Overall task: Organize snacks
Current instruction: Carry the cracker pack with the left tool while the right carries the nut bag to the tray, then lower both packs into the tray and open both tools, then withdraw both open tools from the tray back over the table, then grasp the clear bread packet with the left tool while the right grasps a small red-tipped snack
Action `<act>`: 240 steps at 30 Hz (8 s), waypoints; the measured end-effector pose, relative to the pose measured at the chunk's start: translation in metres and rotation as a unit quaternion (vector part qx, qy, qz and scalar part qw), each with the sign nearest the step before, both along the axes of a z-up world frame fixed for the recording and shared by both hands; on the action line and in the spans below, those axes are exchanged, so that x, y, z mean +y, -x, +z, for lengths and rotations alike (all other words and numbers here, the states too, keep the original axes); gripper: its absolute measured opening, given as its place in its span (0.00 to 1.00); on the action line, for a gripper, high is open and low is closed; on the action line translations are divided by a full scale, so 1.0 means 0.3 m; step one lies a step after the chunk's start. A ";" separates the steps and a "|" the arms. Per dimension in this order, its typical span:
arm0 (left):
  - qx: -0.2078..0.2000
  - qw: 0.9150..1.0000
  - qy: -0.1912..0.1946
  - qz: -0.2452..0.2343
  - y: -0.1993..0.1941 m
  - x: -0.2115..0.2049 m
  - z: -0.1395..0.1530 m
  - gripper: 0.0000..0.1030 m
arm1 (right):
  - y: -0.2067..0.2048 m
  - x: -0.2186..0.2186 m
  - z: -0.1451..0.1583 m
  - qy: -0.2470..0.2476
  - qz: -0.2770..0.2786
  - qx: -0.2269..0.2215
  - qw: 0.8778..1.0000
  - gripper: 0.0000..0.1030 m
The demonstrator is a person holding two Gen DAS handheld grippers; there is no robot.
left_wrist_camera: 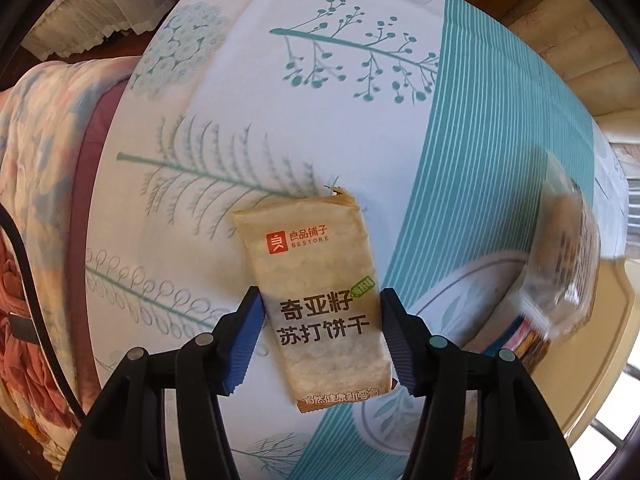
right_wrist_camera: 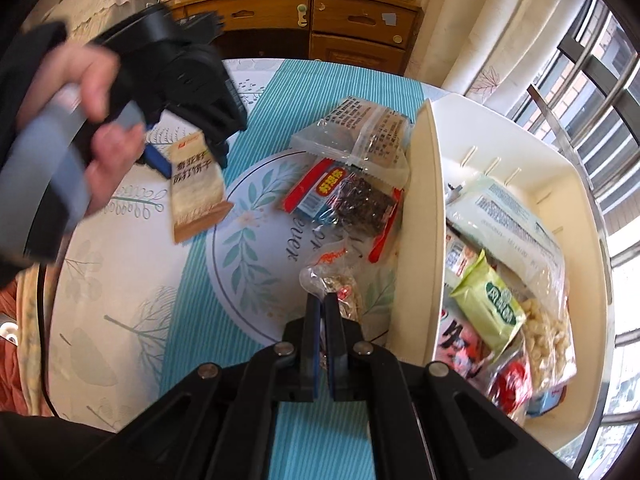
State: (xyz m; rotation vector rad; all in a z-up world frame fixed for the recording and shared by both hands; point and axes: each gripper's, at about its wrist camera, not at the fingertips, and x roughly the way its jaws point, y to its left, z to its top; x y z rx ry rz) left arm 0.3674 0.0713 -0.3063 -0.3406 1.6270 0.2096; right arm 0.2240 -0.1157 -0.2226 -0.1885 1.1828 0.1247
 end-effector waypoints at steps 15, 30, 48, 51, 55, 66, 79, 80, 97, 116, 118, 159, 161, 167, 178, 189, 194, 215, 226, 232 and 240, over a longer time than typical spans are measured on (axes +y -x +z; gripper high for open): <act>-0.110 0.988 0.044 -0.095 0.442 0.065 0.249 0.55 | 0.136 0.100 0.092 -0.010 -0.051 -0.024 0.998 0.02; -0.264 0.942 0.129 -0.163 0.571 0.120 0.492 0.55 | 0.286 0.170 0.265 -0.002 -0.095 -0.087 0.992 0.02; -0.363 0.900 0.131 -0.201 0.677 0.109 0.725 0.55 | 0.395 0.130 0.364 -0.014 -0.114 -0.130 0.985 0.02; -0.381 0.893 0.126 -0.203 0.690 0.081 0.769 0.55 | 0.383 0.098 0.374 -0.020 -0.106 -0.133 0.985 0.02; -0.393 0.889 0.118 -0.203 0.700 0.019 0.815 0.55 | 0.362 0.043 0.395 -0.025 -0.087 -0.137 0.986 0.02; -0.423 0.878 0.112 -0.196 0.675 -0.232 0.912 0.55 | 0.283 -0.178 0.452 -0.042 -0.043 -0.155 0.986 0.02; -0.444 0.868 0.105 -0.196 0.567 -0.601 0.925 0.55 | 0.194 -0.459 0.464 -0.051 0.004 -0.174 0.983 0.02; -0.444 0.868 0.105 -0.196 0.559 -0.626 0.923 0.55 | 0.184 -0.482 0.461 -0.051 0.006 -0.173 0.984 0.02; -0.402 0.885 0.075 -0.221 0.396 -0.943 0.862 0.74 | 0.066 -0.697 0.405 -0.098 0.018 -0.153 0.983 0.03; -0.406 0.896 0.067 -0.169 0.454 -0.814 0.896 0.87 | 0.096 -0.703 0.414 -0.150 0.003 -0.161 0.975 0.38; -0.409 0.895 0.069 -0.164 0.472 -0.786 0.904 0.87 | 0.107 -0.685 0.418 -0.151 0.007 -0.161 0.975 0.39; -0.390 0.898 0.079 -0.188 0.588 0.040 0.909 0.87 | 0.195 -0.080 0.379 -0.201 -0.121 -0.094 0.968 0.68; -0.384 0.897 0.084 -0.201 0.568 0.063 0.896 0.87 | 0.194 -0.067 0.369 -0.209 -0.139 -0.086 0.964 0.68; -0.366 0.892 0.092 -0.249 0.507 0.064 0.851 0.87 | 0.174 -0.068 0.335 -0.252 -0.201 -0.056 0.945 0.75; -0.318 0.893 0.049 -0.316 0.322 -0.054 0.757 0.87 | 0.089 -0.150 0.199 -0.315 -0.293 0.015 0.903 0.76; -0.214 0.906 0.033 -0.364 -0.011 -0.244 0.592 0.87 | -0.024 -0.112 0.059 -0.284 -0.314 0.011 0.906 0.76; -0.159 0.914 0.049 -0.369 -0.141 -0.327 0.481 0.87 | -0.056 -0.098 -0.008 -0.266 -0.328 -0.005 0.907 0.76; -0.060 0.931 0.111 -0.342 -0.319 -0.563 0.156 0.87 | -0.173 -0.041 -0.195 -0.110 -0.336 -0.122 0.927 0.74; -0.031 0.933 0.112 -0.340 -0.355 -0.611 0.053 0.92 | -0.226 -0.018 -0.238 -0.079 -0.321 -0.120 0.936 0.73; -0.017 0.934 0.116 -0.337 -0.363 -0.635 -0.012 0.92 | -0.239 -0.010 -0.239 -0.078 -0.304 -0.127 0.941 0.66; -0.035 0.938 0.134 -0.316 -0.372 -0.602 -0.020 0.83 | -0.242 -0.022 -0.231 -0.075 -0.292 -0.130 0.945 0.51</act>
